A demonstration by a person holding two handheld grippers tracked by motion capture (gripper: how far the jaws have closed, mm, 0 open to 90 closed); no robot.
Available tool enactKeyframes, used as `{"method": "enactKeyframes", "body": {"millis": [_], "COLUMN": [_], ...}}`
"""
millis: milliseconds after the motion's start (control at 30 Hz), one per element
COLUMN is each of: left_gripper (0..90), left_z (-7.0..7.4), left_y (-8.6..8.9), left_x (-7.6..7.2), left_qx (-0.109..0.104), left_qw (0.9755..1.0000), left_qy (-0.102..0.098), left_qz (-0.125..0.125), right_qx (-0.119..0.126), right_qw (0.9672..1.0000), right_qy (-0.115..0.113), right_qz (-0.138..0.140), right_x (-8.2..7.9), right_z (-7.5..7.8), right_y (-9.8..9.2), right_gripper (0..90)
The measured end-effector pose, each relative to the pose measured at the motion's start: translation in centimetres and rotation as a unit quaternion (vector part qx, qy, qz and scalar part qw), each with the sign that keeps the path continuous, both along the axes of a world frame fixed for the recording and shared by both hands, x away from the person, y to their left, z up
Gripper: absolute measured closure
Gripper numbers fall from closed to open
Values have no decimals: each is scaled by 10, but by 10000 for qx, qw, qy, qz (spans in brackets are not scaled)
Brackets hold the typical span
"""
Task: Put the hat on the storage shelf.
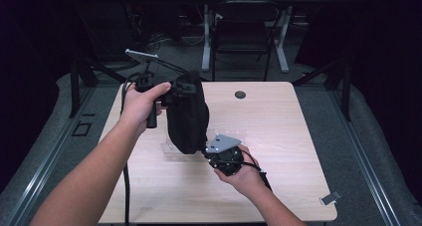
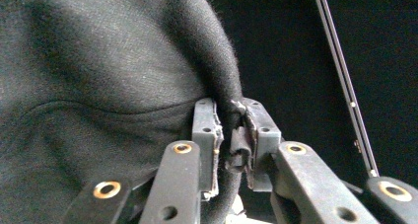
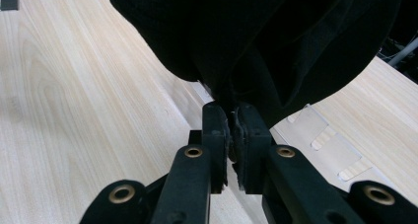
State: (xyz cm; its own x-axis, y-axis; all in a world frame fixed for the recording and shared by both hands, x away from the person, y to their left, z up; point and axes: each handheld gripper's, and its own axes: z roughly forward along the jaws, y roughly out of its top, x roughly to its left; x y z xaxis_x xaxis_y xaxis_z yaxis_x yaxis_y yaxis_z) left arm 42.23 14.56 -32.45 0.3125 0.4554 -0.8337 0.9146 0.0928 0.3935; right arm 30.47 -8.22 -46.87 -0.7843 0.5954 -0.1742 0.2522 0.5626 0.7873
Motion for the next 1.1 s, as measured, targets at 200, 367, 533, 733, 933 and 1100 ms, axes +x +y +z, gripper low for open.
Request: {"method": "enactKeyframes", "body": {"millis": [200, 367, 533, 733, 933, 1100], "left_gripper": [683, 661, 656, 646, 620, 612], "left_z": [5, 10, 8, 3, -1, -5], "left_y": [8, 25, 37, 51, 61, 68], "left_x": [-1, -3, -4, -6, -9, -9], "left_qx": [-122, -34, 48, 133, 512, 654], "left_qw": [9997, 9993, 9990, 9984, 9962, 9948], "left_qy": [-65, -140, -140, -123, -241, -230], "left_qz": [182, 340, 410, 534, 669, 743], "right_qx": [17, -17, 24, 111, 167, 64], "right_qw": [10000, 10000, 10000, 9999, 9998, 9993], "right_qy": [-18, 16, 20, 74, 116, 286], "right_qz": [-23, -3, -20, -44, -93, -244], "right_x": [-1, -1, -1, -1, 0, 3], "right_z": [-1, -1, -2, -4, -8, -18], "right_y": [1, -2, -3, -6, -10, -15], "right_gripper": [847, 848, 847, 846, 850, 853]}}
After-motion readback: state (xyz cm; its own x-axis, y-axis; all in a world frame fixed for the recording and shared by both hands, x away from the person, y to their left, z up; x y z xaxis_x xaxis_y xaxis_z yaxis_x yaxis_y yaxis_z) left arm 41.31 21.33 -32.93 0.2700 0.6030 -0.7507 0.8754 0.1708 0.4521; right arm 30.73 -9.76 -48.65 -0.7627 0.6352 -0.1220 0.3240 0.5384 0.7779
